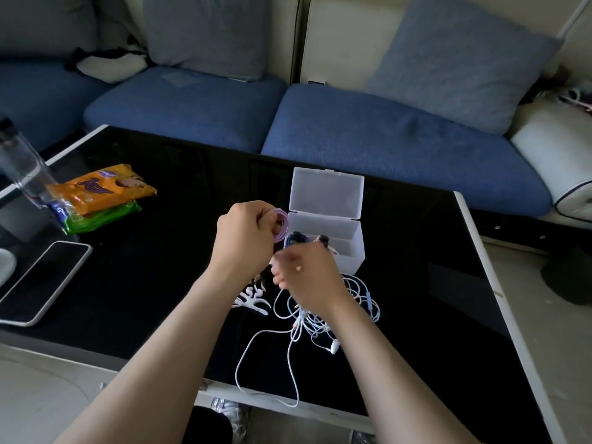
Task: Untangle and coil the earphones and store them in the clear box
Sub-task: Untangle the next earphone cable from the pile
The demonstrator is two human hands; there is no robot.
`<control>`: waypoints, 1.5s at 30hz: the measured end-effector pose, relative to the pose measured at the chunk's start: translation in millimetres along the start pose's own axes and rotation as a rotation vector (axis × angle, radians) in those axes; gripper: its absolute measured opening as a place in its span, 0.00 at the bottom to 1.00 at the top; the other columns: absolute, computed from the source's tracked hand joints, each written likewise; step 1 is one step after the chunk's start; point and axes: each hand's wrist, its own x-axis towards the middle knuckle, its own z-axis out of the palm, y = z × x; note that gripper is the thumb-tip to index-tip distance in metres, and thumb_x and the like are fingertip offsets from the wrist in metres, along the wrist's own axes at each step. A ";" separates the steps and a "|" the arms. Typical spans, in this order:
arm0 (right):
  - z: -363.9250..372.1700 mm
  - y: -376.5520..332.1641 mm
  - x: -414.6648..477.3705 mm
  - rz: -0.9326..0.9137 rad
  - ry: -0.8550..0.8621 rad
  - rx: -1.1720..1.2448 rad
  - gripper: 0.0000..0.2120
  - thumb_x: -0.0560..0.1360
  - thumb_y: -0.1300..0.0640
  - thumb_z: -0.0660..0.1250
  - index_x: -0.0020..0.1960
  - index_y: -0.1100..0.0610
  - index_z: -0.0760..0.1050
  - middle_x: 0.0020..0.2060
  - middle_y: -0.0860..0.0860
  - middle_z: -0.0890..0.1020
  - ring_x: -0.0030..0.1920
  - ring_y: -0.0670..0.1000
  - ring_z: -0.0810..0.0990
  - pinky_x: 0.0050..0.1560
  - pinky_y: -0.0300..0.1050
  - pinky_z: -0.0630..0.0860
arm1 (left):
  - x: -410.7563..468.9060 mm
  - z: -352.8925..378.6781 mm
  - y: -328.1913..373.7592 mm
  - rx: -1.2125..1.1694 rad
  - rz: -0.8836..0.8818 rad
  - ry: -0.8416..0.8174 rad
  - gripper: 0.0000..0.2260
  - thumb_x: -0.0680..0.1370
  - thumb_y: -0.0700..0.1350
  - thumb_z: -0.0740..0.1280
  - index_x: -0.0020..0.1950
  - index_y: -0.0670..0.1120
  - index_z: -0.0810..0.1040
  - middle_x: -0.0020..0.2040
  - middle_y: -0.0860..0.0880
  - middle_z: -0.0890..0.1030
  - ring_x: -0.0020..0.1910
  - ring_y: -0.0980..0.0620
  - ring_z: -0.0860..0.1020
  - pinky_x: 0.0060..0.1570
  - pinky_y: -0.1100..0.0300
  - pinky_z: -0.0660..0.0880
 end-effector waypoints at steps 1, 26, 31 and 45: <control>7.2 2.3 -2.2 -0.035 -0.078 -0.103 0.14 0.78 0.55 0.67 0.35 0.56 0.79 0.29 0.51 0.81 0.33 0.51 0.80 0.42 0.50 0.76 | 0.9 -1.8 -3.4 -0.007 -0.017 0.003 0.10 0.84 0.42 0.65 0.49 0.48 0.86 0.39 0.52 0.85 0.40 0.46 0.85 0.47 0.49 0.82; 48.7 16.9 9.7 -0.052 -0.051 -0.687 0.18 0.81 0.67 0.64 0.68 0.54 0.65 0.39 0.54 0.75 0.39 0.58 0.79 0.39 0.56 0.79 | 10.7 -1.0 -14.5 0.010 -0.142 -0.059 0.12 0.85 0.43 0.64 0.47 0.46 0.85 0.42 0.47 0.85 0.39 0.47 0.84 0.37 0.57 0.79; 37.1 -4.6 13.6 -0.042 0.029 -0.386 0.08 0.84 0.59 0.61 0.63 0.58 0.71 0.39 0.52 0.79 0.36 0.51 0.78 0.29 0.37 0.64 | 10.1 -3.0 -8.9 -0.003 -0.135 0.010 0.12 0.85 0.43 0.64 0.46 0.45 0.85 0.37 0.48 0.83 0.34 0.51 0.77 0.27 0.67 0.69; -66.1 -35.7 2.9 0.206 0.358 0.792 0.10 0.87 0.59 0.60 0.56 0.60 0.80 0.40 0.58 0.86 0.38 0.56 0.85 0.42 0.48 0.82 | 11.4 28.8 25.6 -0.315 -0.085 0.152 0.10 0.84 0.51 0.65 0.48 0.57 0.85 0.41 0.53 0.86 0.44 0.49 0.85 0.50 0.43 0.83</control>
